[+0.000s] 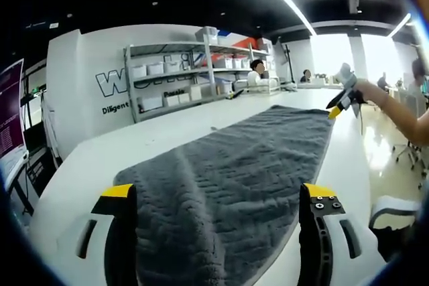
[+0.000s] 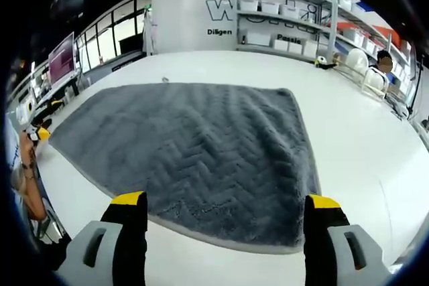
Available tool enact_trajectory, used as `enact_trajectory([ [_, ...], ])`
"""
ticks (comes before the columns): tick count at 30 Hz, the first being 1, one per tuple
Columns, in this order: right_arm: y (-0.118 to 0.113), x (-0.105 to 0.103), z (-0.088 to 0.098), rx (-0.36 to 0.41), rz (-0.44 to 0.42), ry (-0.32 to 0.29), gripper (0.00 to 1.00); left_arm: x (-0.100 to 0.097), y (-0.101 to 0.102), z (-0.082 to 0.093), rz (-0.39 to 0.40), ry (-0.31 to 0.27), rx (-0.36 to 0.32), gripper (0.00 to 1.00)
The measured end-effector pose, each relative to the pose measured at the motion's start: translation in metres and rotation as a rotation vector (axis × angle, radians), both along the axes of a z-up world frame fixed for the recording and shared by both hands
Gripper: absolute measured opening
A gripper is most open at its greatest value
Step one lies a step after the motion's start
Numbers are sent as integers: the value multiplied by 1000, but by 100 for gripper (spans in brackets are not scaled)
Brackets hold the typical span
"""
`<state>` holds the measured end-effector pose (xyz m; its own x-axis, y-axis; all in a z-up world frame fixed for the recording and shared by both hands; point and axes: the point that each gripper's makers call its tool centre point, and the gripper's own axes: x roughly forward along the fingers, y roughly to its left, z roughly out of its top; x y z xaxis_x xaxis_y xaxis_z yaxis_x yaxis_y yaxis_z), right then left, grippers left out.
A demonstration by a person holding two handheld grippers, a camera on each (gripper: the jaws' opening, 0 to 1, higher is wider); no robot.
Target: Open the folded towel by lifting each exposed corner and separating the folded layers until the towel lies flat within the target outline without major curled edges
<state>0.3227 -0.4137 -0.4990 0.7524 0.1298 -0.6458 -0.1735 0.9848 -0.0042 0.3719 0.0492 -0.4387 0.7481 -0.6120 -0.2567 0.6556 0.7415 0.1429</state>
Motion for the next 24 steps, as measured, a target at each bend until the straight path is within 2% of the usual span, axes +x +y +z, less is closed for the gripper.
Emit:
enact_trajectory([
  [10, -13, 4, 6, 0, -5, -4, 99, -1, -1, 2, 0, -6, -8, 99],
  [15, -8, 1, 5, 0, -9, -9, 99, -2, -4, 4, -7, -8, -17, 99],
  [20, -15, 3, 9, 2, -12, -12, 99, -2, -6, 5, -9, -12, -18, 99],
  [24, -7, -1, 6, 1, -8, -12, 99, -2, -5, 7, -6, -13, -21, 99],
])
